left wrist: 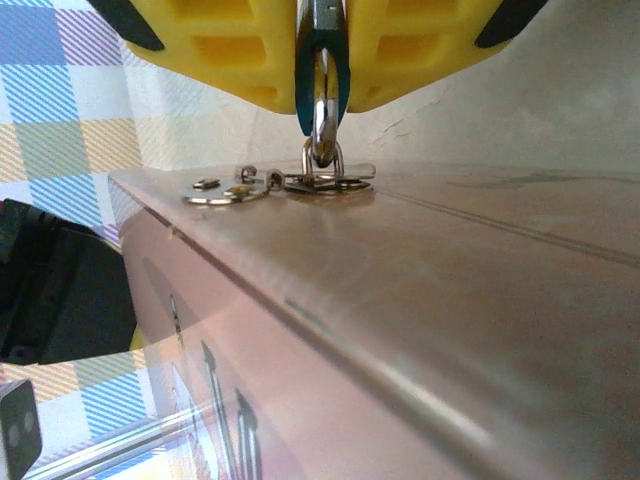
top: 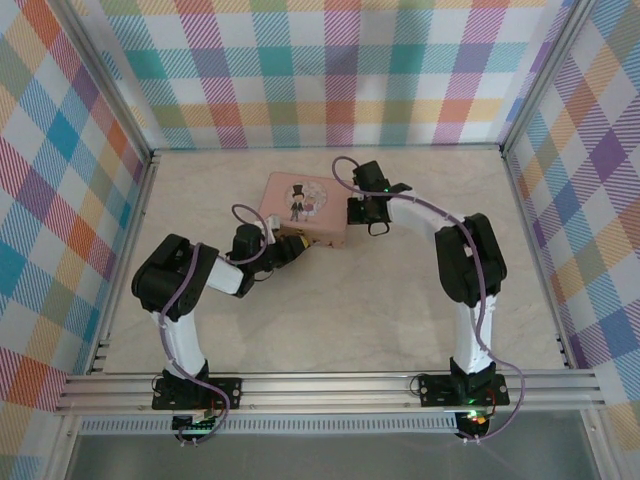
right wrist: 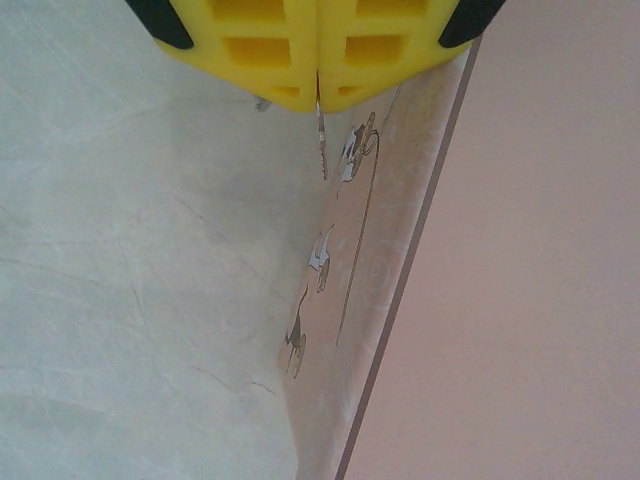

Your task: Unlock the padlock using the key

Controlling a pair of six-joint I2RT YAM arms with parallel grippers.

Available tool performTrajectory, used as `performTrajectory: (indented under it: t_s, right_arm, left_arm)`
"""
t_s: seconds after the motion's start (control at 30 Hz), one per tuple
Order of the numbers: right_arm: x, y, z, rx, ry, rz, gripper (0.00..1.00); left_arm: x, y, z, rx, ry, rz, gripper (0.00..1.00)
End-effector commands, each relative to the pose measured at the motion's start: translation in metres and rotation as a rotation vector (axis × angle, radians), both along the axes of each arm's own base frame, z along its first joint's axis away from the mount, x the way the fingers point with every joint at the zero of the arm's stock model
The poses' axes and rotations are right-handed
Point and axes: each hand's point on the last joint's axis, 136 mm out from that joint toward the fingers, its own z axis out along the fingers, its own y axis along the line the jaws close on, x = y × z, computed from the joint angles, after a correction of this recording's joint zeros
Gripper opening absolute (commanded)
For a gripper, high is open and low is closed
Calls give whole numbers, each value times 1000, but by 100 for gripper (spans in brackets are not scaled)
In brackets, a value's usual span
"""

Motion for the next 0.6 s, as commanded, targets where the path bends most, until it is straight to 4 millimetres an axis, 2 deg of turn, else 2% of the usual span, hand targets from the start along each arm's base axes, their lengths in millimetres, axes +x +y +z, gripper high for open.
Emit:
performTrajectory:
  t_s: [0.0, 0.23, 0.3, 0.4, 0.57]
  right_arm:
    - [17, 13, 14, 22, -57, 54, 0]
    - [34, 38, 28, 56, -127, 192, 0]
    - [38, 39, 28, 52, -124, 205, 0]
    - [37, 31, 32, 41, -122, 189, 0]
    - [18, 0, 40, 13, -108, 106, 0]
  left_arm:
    - [-17, -8, 2, 24, 26, -99, 13]
    - [-20, -16, 5, 10, 78, -150, 13]
    - [-22, -20, 8, -10, 97, -172, 13]
    - [-25, -22, 12, -4, 120, -183, 13]
    - [-24, -24, 24, 15, 128, -175, 14]
